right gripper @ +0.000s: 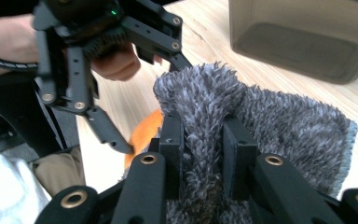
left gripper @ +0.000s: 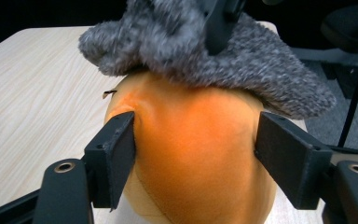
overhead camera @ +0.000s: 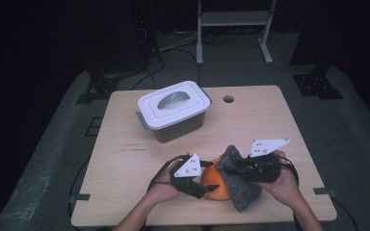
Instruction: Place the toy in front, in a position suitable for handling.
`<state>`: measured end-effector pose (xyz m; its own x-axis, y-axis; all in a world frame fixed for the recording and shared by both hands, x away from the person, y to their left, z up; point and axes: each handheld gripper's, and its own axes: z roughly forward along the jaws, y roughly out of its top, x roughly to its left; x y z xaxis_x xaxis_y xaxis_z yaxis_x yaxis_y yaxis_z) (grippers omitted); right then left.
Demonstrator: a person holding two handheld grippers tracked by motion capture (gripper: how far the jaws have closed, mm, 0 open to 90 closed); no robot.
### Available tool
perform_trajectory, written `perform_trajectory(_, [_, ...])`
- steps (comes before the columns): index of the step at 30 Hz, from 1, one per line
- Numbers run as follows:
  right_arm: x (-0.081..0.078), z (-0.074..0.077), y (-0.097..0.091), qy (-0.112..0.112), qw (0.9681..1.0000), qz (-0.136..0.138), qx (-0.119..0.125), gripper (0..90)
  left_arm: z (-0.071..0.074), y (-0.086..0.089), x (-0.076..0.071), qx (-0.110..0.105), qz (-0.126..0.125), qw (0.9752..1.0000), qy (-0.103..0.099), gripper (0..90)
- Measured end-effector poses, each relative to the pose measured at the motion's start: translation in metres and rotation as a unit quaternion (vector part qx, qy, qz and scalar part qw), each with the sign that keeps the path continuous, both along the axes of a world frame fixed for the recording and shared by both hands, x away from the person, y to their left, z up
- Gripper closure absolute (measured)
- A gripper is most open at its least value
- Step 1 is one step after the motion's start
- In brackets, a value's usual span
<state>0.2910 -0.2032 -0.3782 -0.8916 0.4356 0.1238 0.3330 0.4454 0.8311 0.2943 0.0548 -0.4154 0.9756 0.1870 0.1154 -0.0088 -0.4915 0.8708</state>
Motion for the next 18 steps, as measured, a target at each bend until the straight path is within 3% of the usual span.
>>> perform_trajectory(4, [0.0, -0.008, -0.002, 0.014, 0.9999, 0.007, -0.003, 72.4, 0.0, -0.002, 0.005, 0.0, 0.03, 0.9994, 0.016, 15.9])
perform_trajectory(6, [-0.002, -0.009, -0.001, 0.02, 0.9996, 0.021, -0.001, 72.3, -0.002, -0.004, 0.004, 0.011, 0.019, 0.9996, 0.02, 14.2])
perform_trajectory(8, [-0.005, -0.007, 0.001, 0.017, 0.9989, 0.042, -0.009, 72.1, -0.004, -0.005, 0.001, 0.011, 0.011, 0.9998, 0.014, 18.8])
perform_trajectory(9, [-0.005, -0.005, 0.0, 0.011, 0.9991, 0.039, -0.012, 72.1, -0.004, -0.005, 0.001, 0.013, 0.007, 0.9998, 0.01, 20.9])
perform_trajectory(13, [0.0, -0.001, -0.011, -0.004, 0.9999, 0.0, 0.012, 71.7, -0.002, -0.002, 0.001, 0.011, -0.009, 0.9998, 0.01, 22.6])
perform_trajectory(15, [0.002, -0.004, -0.013, 0.002, 0.9999, -0.007, 0.007, 71.8, -0.001, -0.002, 0.003, 0.005, -0.005, 0.9997, 0.021, 20.4])
perform_trajectory(18, [0.002, -0.008, -0.013, 0.014, 0.9999, 0.005, 0.007, 72.1, 0.0, -0.001, 0.006, -0.007, 0.003, 0.9989, 0.046, 19.2])
